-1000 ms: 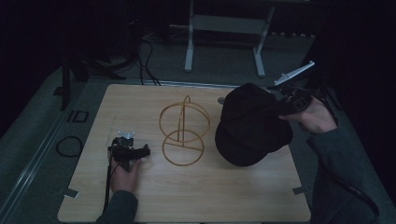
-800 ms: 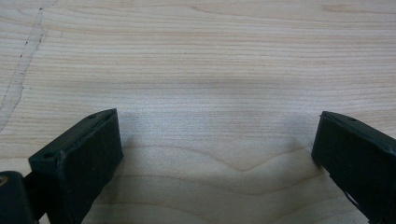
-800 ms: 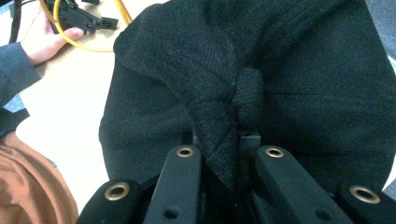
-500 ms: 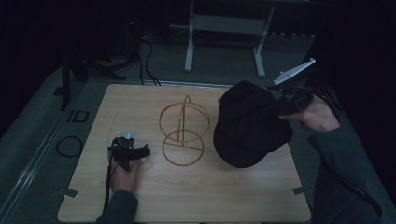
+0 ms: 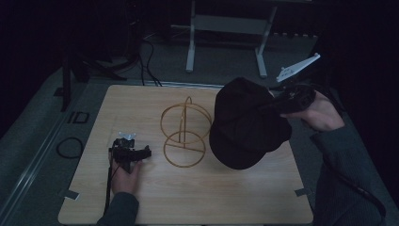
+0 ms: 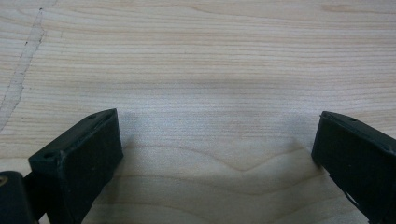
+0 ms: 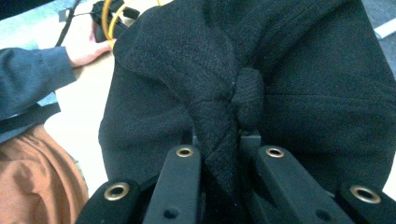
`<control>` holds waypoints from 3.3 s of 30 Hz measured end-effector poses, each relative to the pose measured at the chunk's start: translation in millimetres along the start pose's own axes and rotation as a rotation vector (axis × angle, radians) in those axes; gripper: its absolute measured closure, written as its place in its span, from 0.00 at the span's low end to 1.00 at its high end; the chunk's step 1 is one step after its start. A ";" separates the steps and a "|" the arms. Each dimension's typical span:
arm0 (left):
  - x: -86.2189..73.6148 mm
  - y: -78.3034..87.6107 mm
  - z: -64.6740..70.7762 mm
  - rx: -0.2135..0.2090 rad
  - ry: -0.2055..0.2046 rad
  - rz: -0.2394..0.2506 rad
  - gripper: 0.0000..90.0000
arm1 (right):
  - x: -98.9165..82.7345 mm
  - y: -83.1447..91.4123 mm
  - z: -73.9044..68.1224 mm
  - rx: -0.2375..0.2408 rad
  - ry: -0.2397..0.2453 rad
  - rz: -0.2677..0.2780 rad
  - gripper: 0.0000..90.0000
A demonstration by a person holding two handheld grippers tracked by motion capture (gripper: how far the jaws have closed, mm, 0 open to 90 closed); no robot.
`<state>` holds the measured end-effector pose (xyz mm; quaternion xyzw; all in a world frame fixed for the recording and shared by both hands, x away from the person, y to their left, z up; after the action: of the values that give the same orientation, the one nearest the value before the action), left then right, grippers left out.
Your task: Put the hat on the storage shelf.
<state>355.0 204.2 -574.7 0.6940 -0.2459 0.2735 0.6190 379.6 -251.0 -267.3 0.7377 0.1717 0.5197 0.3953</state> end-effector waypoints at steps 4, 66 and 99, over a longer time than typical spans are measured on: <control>0.0 0.0 0.0 0.000 0.000 0.000 0.01 | 3.4 -0.7 -2.8 0.018 0.017 0.007 0.93; 0.0 0.0 -0.1 0.000 -0.001 0.000 0.01 | 94.2 -63.7 -22.2 0.124 0.104 0.055 0.92; 0.1 0.3 0.7 -0.002 0.000 -0.004 0.01 | 116.4 -132.9 -10.2 0.108 0.032 0.005 0.85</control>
<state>354.9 203.5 -574.5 0.6940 -0.2450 0.2720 0.6200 437.9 -86.0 -293.5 0.7500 0.2040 0.5223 0.3510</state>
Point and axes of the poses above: each handheld gripper's, and its own axes: y roughly backward along the jaws, x roughly out of its top, z roughly to its right, the point moved 1 cm from there along -y, roughly forward along the jaws, and after that the axes turned 7 degrees about x, right-handed, at the moved point
